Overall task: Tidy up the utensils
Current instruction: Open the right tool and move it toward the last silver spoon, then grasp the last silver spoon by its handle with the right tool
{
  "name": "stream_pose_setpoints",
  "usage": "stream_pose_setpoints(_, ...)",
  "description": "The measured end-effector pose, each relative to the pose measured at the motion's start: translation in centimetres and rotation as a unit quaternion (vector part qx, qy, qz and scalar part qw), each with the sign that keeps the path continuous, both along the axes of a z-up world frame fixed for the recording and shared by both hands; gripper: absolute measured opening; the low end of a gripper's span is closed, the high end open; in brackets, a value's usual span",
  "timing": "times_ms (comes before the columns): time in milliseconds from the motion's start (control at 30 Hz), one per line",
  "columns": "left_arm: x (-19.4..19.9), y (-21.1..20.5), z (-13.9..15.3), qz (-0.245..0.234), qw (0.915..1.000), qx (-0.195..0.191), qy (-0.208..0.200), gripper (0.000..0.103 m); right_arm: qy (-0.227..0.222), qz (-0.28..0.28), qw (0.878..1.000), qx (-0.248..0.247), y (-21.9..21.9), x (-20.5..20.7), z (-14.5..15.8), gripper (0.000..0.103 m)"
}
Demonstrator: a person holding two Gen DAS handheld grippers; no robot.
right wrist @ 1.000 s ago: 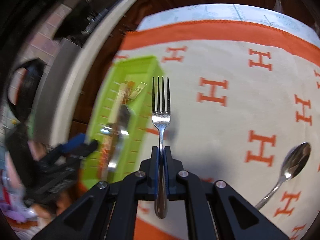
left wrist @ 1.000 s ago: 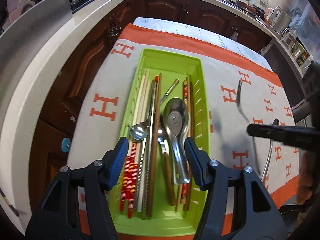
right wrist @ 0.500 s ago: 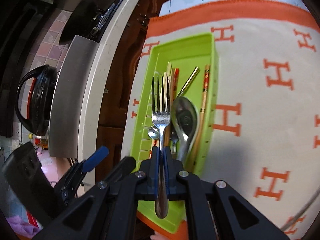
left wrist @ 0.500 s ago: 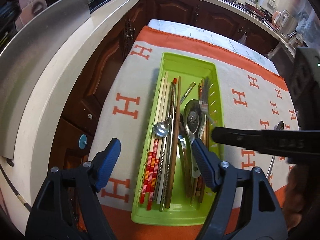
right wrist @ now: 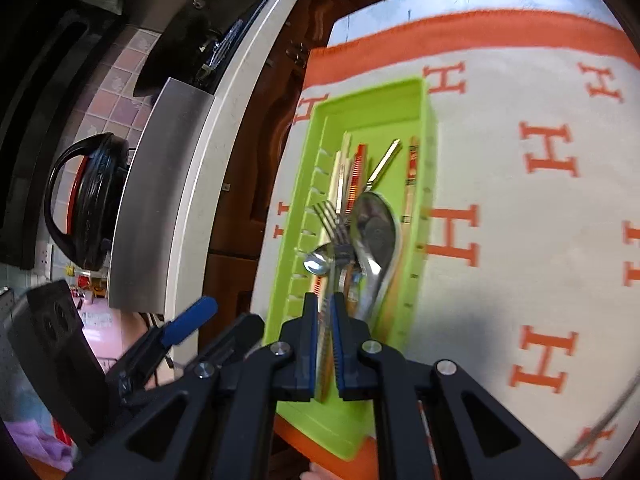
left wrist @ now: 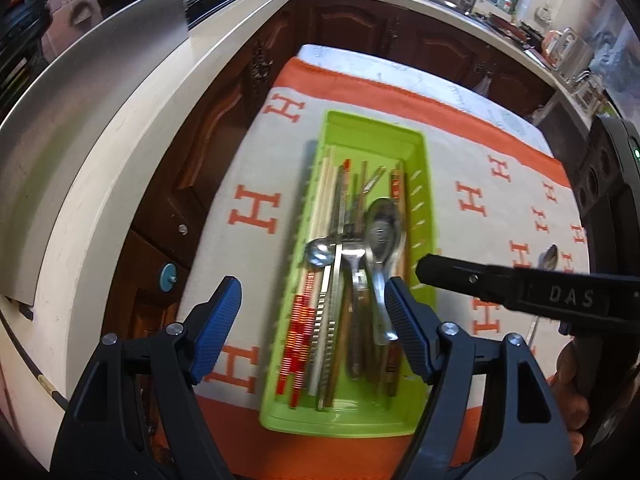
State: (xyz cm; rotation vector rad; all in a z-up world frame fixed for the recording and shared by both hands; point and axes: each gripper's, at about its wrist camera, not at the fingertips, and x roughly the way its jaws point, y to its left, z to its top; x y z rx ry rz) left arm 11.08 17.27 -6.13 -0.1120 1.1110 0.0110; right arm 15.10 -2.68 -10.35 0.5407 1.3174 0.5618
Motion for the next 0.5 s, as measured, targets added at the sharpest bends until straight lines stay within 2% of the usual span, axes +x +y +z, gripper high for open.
stream_pose_setpoints(200, -0.3, -4.1, 1.4, -0.048, 0.9987, -0.014, -0.013, 0.072, -0.019, -0.022, 0.999, -0.042, -5.5, -2.0, 1.1, 0.008)
stream_pose_setpoints(400, -0.2, -10.1, 2.0, -0.112, 0.993, -0.037, -0.012, 0.072, -0.019, -0.07, 0.996, -0.058, -12.3, -4.4, 1.3, 0.02)
stream_pose_setpoints(500, 0.0, -13.5, 1.7, -0.142, 0.989, -0.039, -0.008, 0.072, -0.008, -0.105, 0.993, -0.055, -15.8, -5.4, 0.8, 0.02)
